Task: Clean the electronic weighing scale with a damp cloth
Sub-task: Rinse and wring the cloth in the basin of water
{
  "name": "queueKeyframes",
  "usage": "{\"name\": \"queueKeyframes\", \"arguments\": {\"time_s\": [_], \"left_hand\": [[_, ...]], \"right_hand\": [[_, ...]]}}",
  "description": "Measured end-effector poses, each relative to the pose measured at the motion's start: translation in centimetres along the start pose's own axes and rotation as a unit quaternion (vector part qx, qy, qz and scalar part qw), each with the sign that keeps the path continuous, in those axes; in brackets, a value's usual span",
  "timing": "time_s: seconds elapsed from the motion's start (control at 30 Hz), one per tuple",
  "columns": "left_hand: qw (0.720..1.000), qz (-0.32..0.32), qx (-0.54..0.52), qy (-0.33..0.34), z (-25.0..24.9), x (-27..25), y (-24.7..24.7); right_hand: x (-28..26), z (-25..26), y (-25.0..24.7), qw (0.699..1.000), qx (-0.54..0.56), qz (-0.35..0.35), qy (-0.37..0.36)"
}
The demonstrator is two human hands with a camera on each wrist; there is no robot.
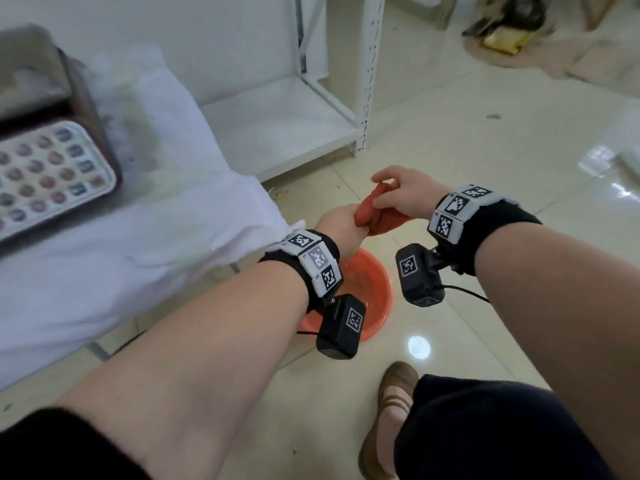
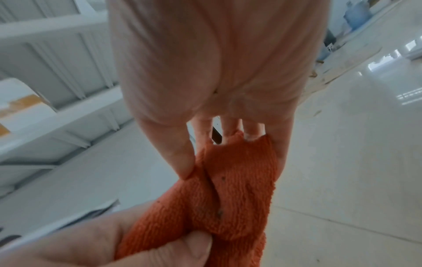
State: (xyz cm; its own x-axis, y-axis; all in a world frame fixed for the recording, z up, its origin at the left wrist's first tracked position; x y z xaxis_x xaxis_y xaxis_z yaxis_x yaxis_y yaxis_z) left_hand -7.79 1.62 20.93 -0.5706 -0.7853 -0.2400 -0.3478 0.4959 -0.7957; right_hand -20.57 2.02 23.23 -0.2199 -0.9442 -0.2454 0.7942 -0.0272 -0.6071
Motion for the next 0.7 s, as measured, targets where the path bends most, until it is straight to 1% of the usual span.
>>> {"name": "queueKeyframes", "arguments": {"time_s": [0.13, 0.2, 0.27, 0.37, 0.47, 0.53, 0.6, 0.7], "left_hand": [[0.999, 0.004, -0.053, 0.007, -3.5, -3.2, -4.1], [0.993, 0.006, -0.115, 0.012, -4.7, -4.9, -6.5], [0.988, -0.020, -0.151, 0.009, -5.3, -6.8, -9.4], [0.985, -0.068, -0.157, 0.031, -5.4, -9.7, -14.3], [0.973, -0.080, -0.210, 0.044, -4.7, -13.2, -19.0], [0.963, -0.094, -0.249, 0.035, -3.8, -15.5, -22.0], [0.955, -0.124, -0.267, 0.027, -2.4, -17.8, -25.0], [0.944, -0.171, -0.281, 0.018, 0.4, -21.5, -29.5]], "right_hand": [[-3.2, 4.3, -3.3, 0.998, -0.019, -0.045, -0.036], [-5.0, 6.9, -4.6, 0.996, -0.025, -0.056, -0.060], [-6.7, 9.9, -5.6, 0.996, 0.003, -0.056, -0.074], [-8.8, 14.7, -6.2, 0.993, 0.042, -0.054, -0.098], [-10.2, 20.3, -5.6, 0.988, 0.066, -0.041, -0.136], [-10.8, 24.0, -4.7, 0.983, 0.077, -0.027, -0.163], [-11.4, 27.7, -3.4, 0.978, 0.099, -0.010, -0.184], [-12.0, 33.2, -0.5, 0.969, 0.132, 0.043, -0.204]]}}
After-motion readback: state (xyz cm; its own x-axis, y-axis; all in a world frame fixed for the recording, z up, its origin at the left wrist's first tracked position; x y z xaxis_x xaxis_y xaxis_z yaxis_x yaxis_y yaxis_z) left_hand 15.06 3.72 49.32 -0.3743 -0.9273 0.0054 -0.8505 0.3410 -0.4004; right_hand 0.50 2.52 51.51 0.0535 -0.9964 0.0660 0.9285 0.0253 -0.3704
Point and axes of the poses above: each hand's wrist, its own x-axis towards the middle knuckle, its own y-axis out of the palm, z = x × y, the point moved 4 cm from there along x, towards the middle knuckle, and after that the axes turned 7 degrees about x, right-handed, at the moved point
